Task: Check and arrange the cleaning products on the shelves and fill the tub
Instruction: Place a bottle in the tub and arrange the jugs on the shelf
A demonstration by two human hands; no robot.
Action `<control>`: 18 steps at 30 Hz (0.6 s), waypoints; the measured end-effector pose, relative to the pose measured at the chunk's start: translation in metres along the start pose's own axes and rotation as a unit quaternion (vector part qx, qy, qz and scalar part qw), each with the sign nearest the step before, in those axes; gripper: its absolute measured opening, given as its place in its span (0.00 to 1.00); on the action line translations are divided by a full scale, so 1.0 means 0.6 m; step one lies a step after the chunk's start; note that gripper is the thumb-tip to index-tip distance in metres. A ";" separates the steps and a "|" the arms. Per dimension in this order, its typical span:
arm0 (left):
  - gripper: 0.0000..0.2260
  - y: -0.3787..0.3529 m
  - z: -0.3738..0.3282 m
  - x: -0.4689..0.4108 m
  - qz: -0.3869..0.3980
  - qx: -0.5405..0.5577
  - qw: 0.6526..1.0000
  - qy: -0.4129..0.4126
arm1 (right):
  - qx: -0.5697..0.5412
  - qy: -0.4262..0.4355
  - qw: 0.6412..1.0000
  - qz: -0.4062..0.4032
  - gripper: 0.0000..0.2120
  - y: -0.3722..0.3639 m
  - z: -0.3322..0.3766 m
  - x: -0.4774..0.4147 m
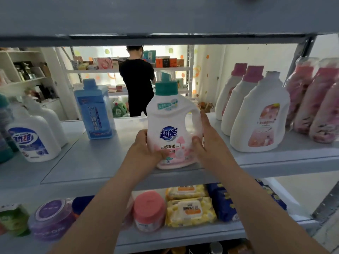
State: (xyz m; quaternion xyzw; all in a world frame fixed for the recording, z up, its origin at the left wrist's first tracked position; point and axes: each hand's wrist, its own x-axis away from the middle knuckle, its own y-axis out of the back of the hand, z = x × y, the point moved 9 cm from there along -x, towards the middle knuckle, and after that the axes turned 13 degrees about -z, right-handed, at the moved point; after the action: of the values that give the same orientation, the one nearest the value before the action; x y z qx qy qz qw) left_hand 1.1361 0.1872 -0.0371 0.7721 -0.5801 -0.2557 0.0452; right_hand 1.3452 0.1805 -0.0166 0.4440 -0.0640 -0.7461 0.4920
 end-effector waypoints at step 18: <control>0.31 -0.187 0.012 -0.244 0.017 -0.039 0.999 0.009 | 0.243 0.051 0.957 0.149 0.19 -0.094 -0.121 -0.047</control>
State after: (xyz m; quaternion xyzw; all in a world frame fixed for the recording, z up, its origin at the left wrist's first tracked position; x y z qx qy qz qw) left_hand 1.2022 0.3597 -0.0340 0.7618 -0.5823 -0.2708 0.0851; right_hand 1.3631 0.2560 -0.0734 0.5727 -0.2837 -0.6029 0.4776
